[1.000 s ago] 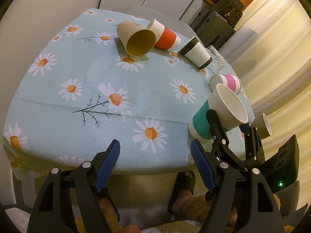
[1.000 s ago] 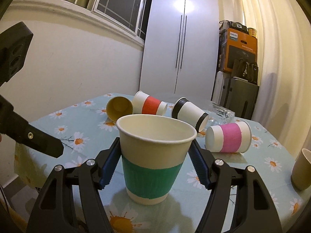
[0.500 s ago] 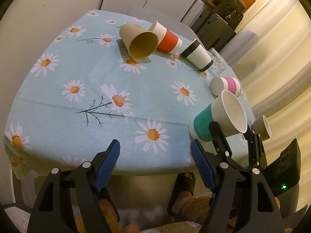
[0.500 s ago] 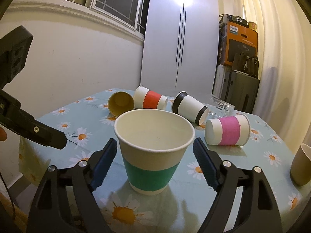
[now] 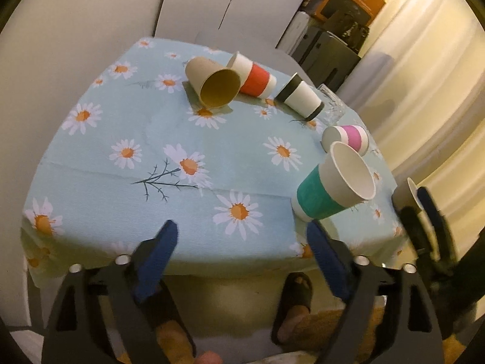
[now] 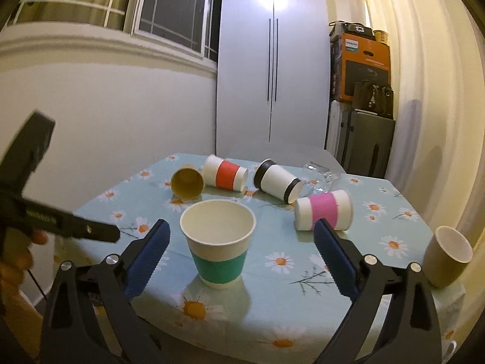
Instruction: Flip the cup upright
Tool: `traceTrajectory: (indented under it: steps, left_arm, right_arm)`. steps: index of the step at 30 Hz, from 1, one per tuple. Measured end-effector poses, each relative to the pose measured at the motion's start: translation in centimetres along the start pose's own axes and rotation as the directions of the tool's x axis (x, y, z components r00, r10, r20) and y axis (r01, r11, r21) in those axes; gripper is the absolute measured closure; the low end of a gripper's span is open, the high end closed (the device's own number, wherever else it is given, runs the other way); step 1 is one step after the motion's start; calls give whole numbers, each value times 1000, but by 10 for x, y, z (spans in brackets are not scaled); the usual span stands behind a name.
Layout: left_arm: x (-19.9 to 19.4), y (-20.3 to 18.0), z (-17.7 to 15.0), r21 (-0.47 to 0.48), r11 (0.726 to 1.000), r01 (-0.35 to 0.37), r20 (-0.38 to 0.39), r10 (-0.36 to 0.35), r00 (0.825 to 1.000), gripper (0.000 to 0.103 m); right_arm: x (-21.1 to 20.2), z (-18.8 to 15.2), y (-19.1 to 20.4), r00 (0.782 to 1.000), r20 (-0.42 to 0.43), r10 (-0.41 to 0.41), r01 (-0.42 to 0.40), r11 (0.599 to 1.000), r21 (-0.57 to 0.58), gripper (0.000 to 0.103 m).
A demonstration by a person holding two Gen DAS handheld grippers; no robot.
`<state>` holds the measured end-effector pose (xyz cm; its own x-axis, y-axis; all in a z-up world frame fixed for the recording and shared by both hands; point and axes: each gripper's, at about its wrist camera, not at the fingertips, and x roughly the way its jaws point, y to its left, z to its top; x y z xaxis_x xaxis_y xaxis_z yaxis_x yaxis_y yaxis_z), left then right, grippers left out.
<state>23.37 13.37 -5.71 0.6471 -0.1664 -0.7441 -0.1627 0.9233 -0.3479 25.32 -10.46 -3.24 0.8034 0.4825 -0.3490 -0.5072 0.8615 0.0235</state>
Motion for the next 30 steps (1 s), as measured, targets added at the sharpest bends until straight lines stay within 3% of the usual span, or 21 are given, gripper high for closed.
traceTrajectory:
  steps: [5, 7, 15, 30]
  left_arm:
    - [-9, -17, -7, 70, 998, -4, 52, 0, 999, 15]
    - [-13, -25, -9, 96, 995, 6, 81, -14, 997, 7]
    - [-48, -56, -29, 157, 988, 17, 171, -44, 984, 7]
    - [-127, -105, -103, 299, 951, -74, 324, -28, 946, 7]
  right_arm:
    - [-29, 13, -8, 1000, -3, 27, -27, 999, 22, 8]
    - [-43, 18, -13, 999, 4, 34, -34, 999, 36, 8]
    - [-96, 33, -25, 998, 45, 47, -50, 997, 65, 5]
    - [-187, 22, -45, 997, 82, 13, -17, 999, 44, 5]
